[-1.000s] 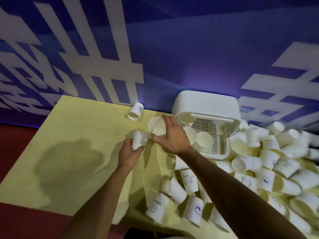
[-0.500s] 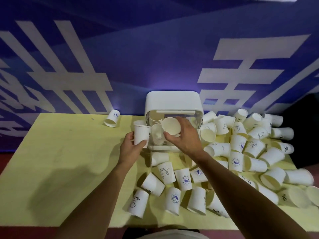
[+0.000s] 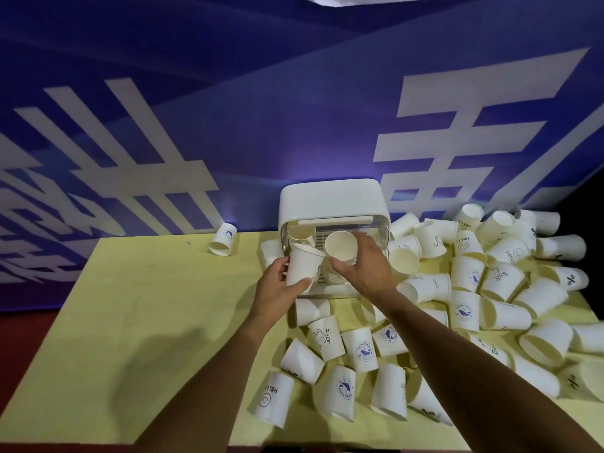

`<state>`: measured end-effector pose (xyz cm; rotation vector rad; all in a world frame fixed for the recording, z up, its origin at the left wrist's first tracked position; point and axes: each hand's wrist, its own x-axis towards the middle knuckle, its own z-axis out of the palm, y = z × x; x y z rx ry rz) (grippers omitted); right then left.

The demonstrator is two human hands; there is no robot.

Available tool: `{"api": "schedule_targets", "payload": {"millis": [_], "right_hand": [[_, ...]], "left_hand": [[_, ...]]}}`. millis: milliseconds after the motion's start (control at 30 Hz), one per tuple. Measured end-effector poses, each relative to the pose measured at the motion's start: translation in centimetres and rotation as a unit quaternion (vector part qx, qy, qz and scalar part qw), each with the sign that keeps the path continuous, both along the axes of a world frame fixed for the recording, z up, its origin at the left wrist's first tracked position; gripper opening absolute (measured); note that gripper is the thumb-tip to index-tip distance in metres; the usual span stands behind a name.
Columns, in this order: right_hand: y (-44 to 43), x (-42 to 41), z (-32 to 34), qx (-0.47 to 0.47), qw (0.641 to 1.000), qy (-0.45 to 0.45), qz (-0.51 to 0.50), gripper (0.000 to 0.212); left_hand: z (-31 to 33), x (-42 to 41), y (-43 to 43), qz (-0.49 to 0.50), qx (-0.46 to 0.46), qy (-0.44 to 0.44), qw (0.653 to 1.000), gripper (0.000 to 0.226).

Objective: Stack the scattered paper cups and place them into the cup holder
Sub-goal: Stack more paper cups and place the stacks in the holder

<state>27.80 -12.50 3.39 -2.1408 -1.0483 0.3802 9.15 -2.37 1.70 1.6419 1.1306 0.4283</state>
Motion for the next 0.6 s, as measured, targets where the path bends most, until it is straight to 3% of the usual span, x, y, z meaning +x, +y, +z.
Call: {"api": "schedule_targets", "payload": {"millis": [333,500,600], "right_hand": [[1.0,0.0,-2.8,-0.079,0.996,-0.022,0.025,0.078],[0.0,-0.6,-2.1,0.025,0.999,-0.013,-0.015,0.043],[-0.7,-1.2,-1.2,0.021,0.998,0.054,0.016,0.044]], "left_hand": [[0.3,-1.4,-0.1,-0.014,-0.006,0.034,0.999,0.057],[-0.8,-2.1,-0.5,-0.024,-0.009,0.041,0.999,0.045],[-1.9,-2.0,-1.3,-0.034,-0.015,0.041,0.998,0.049]]}}
